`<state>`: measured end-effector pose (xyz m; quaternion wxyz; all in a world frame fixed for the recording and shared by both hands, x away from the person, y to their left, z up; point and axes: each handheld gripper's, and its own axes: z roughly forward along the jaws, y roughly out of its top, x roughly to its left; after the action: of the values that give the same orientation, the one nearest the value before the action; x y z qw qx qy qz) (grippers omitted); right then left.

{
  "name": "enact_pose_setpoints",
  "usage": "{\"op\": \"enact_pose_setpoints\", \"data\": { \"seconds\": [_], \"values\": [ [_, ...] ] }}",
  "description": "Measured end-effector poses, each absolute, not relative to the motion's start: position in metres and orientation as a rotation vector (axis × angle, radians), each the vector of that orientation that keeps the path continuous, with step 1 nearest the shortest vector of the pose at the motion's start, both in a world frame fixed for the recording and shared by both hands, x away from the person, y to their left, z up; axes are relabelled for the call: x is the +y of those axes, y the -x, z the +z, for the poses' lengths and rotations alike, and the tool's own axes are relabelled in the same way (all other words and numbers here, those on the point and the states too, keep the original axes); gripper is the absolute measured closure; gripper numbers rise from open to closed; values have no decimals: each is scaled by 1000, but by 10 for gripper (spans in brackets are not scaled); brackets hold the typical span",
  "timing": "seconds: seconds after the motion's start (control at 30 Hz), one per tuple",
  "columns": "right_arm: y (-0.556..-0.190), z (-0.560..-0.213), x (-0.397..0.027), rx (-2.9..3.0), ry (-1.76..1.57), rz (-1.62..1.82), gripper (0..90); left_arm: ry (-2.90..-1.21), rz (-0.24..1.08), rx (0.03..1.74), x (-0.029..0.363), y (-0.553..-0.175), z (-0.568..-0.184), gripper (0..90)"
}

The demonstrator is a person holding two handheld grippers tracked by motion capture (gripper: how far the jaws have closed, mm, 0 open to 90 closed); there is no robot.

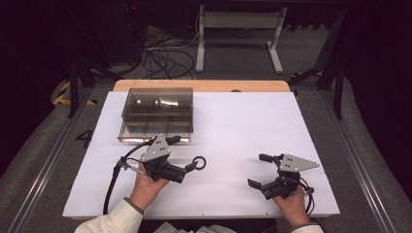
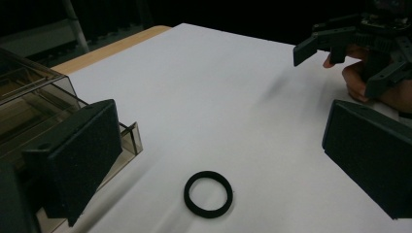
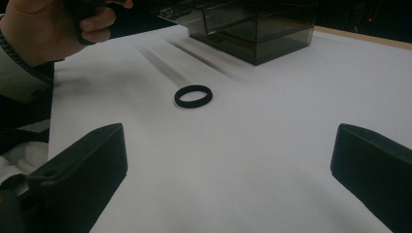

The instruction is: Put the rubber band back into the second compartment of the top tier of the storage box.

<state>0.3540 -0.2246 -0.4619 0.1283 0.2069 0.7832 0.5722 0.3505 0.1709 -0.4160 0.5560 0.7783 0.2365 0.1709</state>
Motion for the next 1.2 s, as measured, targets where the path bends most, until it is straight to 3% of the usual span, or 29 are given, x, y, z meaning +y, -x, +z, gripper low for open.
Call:
{"op": "enact_pose_setpoints", "data": {
  "seconds": [0.33,0.6,0.73,1.2],
  "values": [
    [-354,-462,-225,2282,-599,1670,5,-1868,365,572,170,-353,-418,56],
    [-354,-462,-224,2289,-597,1677,5,-1901,312,595,171,-364,-423,226],
    [-354,-462,-224,2290,-595,1674,5,-1930,302,596,168,-368,-426,267],
    [-354,-462,-224,2298,-592,1672,6,-2035,278,600,147,-376,-439,308]
  ]
}}
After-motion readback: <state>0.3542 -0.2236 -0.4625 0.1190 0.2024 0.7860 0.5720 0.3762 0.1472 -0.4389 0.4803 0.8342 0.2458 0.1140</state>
